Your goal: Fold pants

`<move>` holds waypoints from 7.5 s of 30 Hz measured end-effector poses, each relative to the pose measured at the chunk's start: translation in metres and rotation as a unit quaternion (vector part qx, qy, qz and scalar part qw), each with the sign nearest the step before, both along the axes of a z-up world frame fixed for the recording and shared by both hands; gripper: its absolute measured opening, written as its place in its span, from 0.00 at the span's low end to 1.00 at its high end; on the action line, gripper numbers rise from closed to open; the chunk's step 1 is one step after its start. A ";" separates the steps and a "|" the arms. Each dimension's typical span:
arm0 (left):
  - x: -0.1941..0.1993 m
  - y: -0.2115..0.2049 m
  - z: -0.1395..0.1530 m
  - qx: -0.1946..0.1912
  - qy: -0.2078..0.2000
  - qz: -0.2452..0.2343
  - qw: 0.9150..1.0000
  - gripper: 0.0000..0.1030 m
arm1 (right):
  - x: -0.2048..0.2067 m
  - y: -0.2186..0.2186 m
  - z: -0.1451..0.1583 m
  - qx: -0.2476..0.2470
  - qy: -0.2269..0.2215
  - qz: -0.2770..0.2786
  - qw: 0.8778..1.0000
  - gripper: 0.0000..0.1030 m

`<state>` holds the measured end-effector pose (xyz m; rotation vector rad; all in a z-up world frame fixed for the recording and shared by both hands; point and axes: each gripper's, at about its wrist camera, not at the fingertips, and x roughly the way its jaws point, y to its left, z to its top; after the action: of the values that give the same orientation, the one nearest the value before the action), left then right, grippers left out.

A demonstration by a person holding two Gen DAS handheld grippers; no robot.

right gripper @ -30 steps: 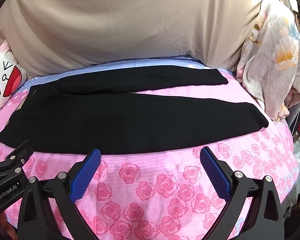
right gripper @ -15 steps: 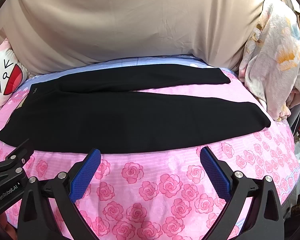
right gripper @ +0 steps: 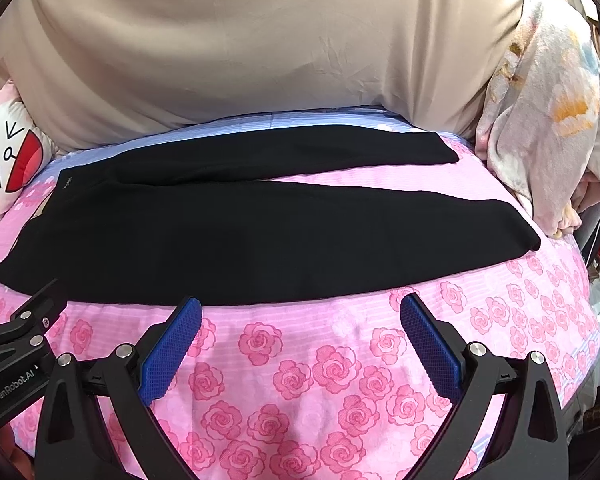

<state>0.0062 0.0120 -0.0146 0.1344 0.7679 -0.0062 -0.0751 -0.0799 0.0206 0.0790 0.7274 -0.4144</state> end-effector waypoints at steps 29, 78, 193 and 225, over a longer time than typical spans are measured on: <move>0.005 0.001 -0.004 0.003 0.003 0.004 1.000 0.95 | 0.006 -0.003 -0.002 0.006 0.006 0.001 1.000 0.95; 0.264 0.120 0.003 -0.065 0.042 0.124 0.989 0.95 | 0.277 -0.437 -0.047 0.087 0.059 -0.090 0.990 0.93; 0.120 0.267 -0.054 -0.291 0.125 0.156 0.936 0.21 | -0.004 -0.209 -0.034 0.055 -0.023 0.018 0.998 0.63; 0.107 0.050 0.008 -0.080 0.019 -0.035 0.996 0.86 | -0.053 -0.377 -0.073 0.081 0.009 -0.152 0.985 0.61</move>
<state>0.1130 0.0619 -0.0064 0.0093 0.7976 -0.1377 -0.1277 -0.4564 -0.0529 0.3439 0.7690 -0.6471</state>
